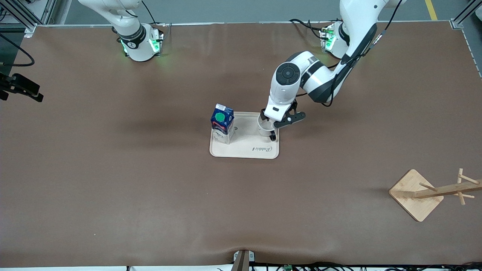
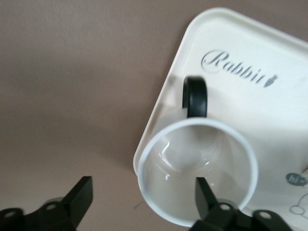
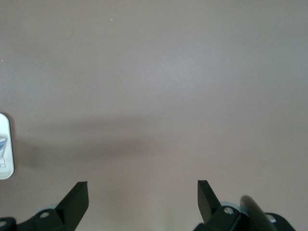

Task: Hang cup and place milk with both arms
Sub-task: 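Lower the left gripper and grasp the glass mug rim, then lift the mug with the left gripper while the right gripper reaches the milk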

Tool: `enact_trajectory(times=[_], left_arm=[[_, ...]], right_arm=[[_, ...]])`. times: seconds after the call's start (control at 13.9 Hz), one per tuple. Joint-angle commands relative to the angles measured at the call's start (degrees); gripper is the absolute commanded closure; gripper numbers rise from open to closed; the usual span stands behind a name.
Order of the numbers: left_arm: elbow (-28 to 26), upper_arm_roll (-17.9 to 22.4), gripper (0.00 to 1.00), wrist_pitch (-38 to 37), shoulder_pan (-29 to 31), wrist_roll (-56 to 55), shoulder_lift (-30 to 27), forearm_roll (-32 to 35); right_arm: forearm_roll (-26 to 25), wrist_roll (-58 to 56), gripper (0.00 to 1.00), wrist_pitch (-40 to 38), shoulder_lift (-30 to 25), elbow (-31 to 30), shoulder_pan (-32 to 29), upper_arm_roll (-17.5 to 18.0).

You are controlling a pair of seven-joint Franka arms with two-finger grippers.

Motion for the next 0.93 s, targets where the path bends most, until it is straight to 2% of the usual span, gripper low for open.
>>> enact_trajectory(times=[0.0,0.14,0.29,0.43,0.65,0.86], left_arm=[[-0.8,-0.08,0.25,1.09,-0.52,-1.59,0.52,1.36],[-0.8,-0.08,0.33,2.4,-0.61,-1.59,1.49,1.36],[-0.54,0.01,0.46,3.02,-0.44,-1.59,2.46,1.36],[-0.19,0.1,0.67,3.29,-0.44,-1.59,2.72,1.36],[0.95,0.28,1.0,3.2,-0.35,-1.5,2.81,1.36],[3.32,0.36,1.0,2.59,0.09,-1.15,2.55,1.36]], right_arm=[[0.31,-0.63,0.0,0.45,8.76,1.53,-0.46,0.38],[-0.29,-2.38,0.0,0.97,9.75,1.44,-0.82,0.29],[-0.3,-2.39,0.0,0.27,10.37,1.01,-1.25,0.21],[0.4,-2.13,0.0,0.09,10.55,0.92,-2.13,0.21],[1.54,-0.29,0.0,0.44,10.72,1.44,-0.21,0.56],[6.19,3.58,0.0,0.88,10.9,1.44,1.03,0.47]])
